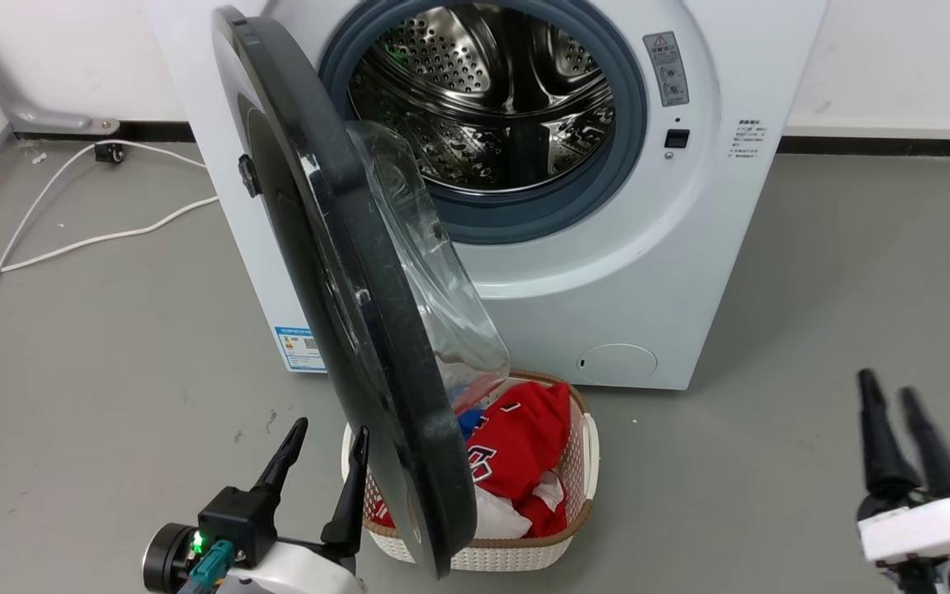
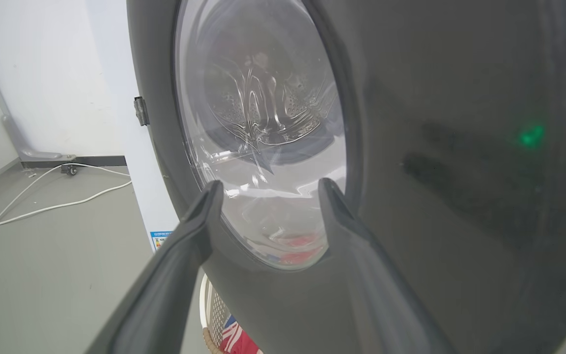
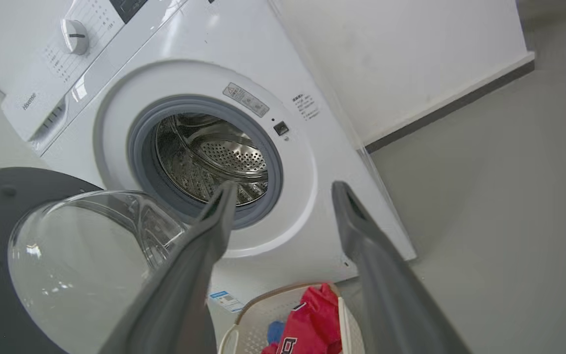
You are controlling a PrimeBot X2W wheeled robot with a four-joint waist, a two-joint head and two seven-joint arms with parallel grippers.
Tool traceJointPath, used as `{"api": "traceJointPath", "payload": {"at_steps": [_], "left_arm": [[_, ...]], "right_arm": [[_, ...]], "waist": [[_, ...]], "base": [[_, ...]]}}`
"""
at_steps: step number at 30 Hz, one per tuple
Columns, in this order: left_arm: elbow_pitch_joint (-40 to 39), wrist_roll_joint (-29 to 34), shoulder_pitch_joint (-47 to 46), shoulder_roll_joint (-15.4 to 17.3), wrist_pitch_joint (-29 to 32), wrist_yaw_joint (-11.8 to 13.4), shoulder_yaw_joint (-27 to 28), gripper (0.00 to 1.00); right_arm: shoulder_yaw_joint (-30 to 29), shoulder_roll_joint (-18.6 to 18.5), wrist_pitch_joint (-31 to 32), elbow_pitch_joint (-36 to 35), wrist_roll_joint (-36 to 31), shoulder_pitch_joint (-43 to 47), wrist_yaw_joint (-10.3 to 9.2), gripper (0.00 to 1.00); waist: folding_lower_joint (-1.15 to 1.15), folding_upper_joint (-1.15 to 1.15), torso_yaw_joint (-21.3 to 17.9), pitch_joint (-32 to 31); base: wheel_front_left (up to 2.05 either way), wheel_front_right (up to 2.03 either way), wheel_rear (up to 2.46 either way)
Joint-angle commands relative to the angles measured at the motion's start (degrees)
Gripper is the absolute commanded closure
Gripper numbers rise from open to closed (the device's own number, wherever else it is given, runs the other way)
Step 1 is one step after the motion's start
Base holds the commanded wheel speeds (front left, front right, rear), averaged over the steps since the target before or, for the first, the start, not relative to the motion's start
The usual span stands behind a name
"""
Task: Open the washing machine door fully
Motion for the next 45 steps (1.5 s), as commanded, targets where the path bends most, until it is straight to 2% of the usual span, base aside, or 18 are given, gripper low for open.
{"api": "traceJointPath", "payload": {"at_steps": [1,2,3,5,10,18,25,36,37,38,39,45], "left_arm": [[0.23,-0.11,0.63,0.24,-0.29,0.09,0.07,0.00],[0.23,-0.11,0.63,0.24,-0.29,0.09,0.07,0.00],[0.41,-0.23,0.57,0.37,-0.35,0.20,0.11,0.00],[0.57,-0.35,0.51,0.54,-0.40,0.26,0.11,0.00],[0.96,-0.35,0.19,1.03,-0.45,0.39,0.04,0.00],[1.28,-0.47,0.22,1.58,-0.54,0.71,0.20,0.00],[1.39,-0.26,-0.30,2.21,-0.57,1.09,0.07,0.00],[1.35,-0.72,-0.41,2.76,-0.40,1.47,-0.27,0.00],[1.39,-0.77,-0.51,2.81,-0.32,1.47,-0.30,0.26],[1.42,-0.84,-0.59,2.85,-0.20,1.50,-0.35,0.66],[1.43,-0.96,-0.64,2.86,-0.14,1.44,-0.46,1.00],[0.48,-1.23,-1.14,3.32,0.03,1.44,-0.46,1.00]], "right_arm": [[-0.74,-0.37,-1.63,-1.71,-6.14,1.13,0.03,0.00],[-0.74,-0.37,-1.63,-1.71,-6.14,1.13,0.03,0.00],[-1.56,-0.54,-2.53,-4.03,-14.97,1.67,0.02,0.00],[-2.15,-0.08,-2.15,-6.72,-22.48,2.12,0.02,0.00],[-1.60,1.00,-0.39,-12.83,-35.10,4.44,0.02,0.00],[1.82,2.28,0.61,-14.73,-39.37,9.77,0.01,0.00],[3.34,2.63,-1.68,-10.64,-36.03,11.09,0.01,0.00],[3.73,2.67,-3.00,-8.48,-36.28,10.21,0.01,0.00],[3.78,2.67,-3.04,-8.37,-36.16,10.13,0.01,0.00],[3.83,2.67,-3.16,-8.32,-36.31,10.04,0.01,0.00],[3.87,2.67,-3.16,-8.26,-36.24,9.96,0.01,0.00],[4.45,2.68,-3.38,-7.82,-36.01,9.59,0.01,0.00]], "waist": [[0.00,0.00,-0.09,-0.14],[0.00,0.00,-0.09,-0.14],[0.00,0.00,-0.21,-0.29],[0.00,0.00,-0.29,-0.45],[0.00,0.00,-0.33,-0.75],[0.00,0.00,-0.42,-0.82],[0.00,0.00,-0.52,-0.60],[0.00,0.00,-0.99,-0.57],[0.00,0.00,-0.96,-0.56],[0.00,0.00,-0.94,-0.56],[0.00,0.00,-0.91,-0.56],[0.00,0.00,-0.77,-0.46]], "base": [[0.00,0.00,0.00],[0.00,0.00,0.00],[0.00,0.00,0.00],[0.00,0.00,0.00],[0.00,0.00,0.00],[0.00,0.00,0.00],[0.00,0.00,0.00],[0.00,0.00,0.00],[0.00,0.00,0.00],[0.00,0.00,0.00],[0.00,0.00,0.00],[0.00,0.00,0.00]]}}
